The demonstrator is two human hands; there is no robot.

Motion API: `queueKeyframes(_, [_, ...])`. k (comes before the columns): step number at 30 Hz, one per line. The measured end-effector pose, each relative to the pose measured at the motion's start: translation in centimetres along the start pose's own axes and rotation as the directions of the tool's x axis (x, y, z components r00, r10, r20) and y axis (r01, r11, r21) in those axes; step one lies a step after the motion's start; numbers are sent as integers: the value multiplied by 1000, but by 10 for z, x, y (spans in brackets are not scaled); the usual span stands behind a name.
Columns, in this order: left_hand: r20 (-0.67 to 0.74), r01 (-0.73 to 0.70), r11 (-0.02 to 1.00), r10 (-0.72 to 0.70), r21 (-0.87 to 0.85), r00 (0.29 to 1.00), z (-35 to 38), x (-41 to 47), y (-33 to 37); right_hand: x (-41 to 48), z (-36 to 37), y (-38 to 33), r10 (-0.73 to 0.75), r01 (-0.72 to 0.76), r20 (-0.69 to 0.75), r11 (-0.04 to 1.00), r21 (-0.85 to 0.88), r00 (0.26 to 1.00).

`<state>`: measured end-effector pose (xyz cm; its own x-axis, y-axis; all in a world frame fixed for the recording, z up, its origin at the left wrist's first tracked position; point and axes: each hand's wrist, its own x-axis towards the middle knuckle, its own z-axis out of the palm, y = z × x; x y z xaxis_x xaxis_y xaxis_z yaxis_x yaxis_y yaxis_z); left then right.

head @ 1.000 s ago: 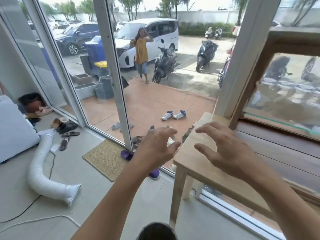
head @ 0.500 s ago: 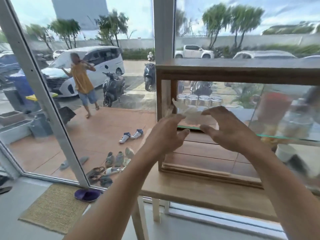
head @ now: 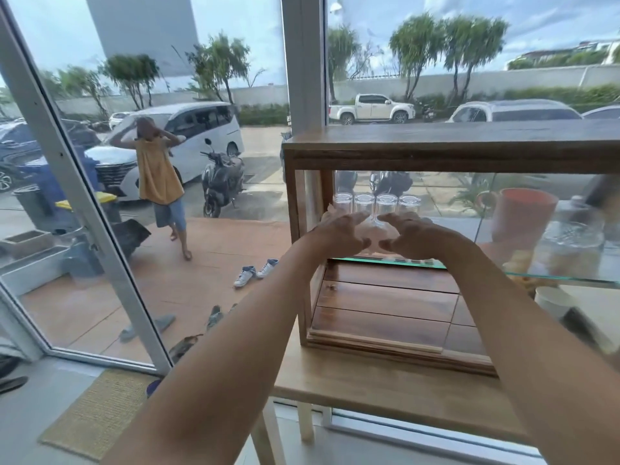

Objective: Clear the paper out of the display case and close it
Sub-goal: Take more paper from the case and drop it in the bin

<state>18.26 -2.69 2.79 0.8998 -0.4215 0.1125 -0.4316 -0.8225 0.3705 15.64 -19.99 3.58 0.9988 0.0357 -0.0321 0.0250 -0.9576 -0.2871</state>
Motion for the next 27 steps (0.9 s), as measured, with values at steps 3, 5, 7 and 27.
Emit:
queueKeyframes(3, [36,18,1000,-18,-7,999,3,6,-1,8,0,2,-5,7,38,999,-50,999])
queueKeyframes(5, [71,12,1000,-11,-15,997,4,8,-1,11,-1,2,-3,6,70,999,-49,998])
queueKeyframes(7, [109,8,999,-4,-32,994,4,8,-1,12,0,2,-9,13,89,999,-41,996])
queueKeyframes(27, [-239,-153,960,95,-234,966,9,-49,-7,-33,16,6,-189,246,-222,931,271,957])
